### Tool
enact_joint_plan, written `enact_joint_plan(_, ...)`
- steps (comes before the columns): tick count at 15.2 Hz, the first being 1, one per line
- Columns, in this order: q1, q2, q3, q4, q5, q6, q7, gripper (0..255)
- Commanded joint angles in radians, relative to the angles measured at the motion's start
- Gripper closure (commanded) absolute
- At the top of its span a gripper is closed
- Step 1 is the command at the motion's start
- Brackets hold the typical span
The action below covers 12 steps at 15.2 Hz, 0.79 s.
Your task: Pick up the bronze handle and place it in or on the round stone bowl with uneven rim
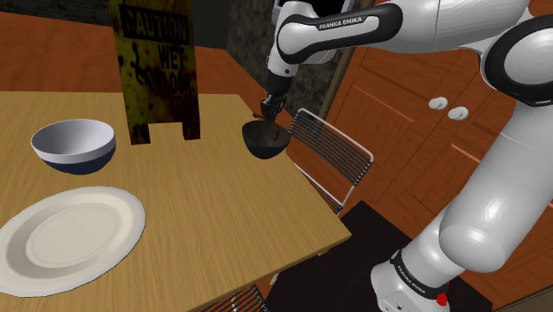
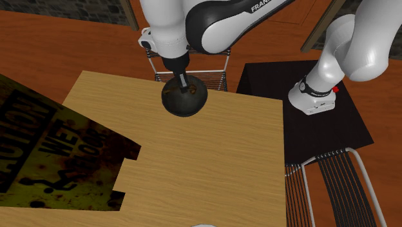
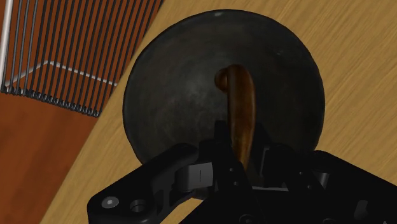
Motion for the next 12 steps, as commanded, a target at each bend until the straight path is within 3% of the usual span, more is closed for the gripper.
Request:
enact_joint_plan(1, 0.000, 0.000, 0.000, -0.001, 0.000, 0.001, 0.000, 255)
enact_joint_plan(4, 0.000, 0.000, 0.000, 0.000, 0.000, 0.001, 0.000, 255)
enact_joint_plan(5, 0.000, 0.000, 0.000, 0.000, 0.000, 0.001, 0.000, 0)
enact_joint_plan(10, 0.000, 0.000, 0.000, 0.000, 0.000, 0.001, 0.000, 0)
enact_joint_plan(12, -0.002, -0.013, -0.001, 0.050, 0.001, -0.063, -0.001, 0)
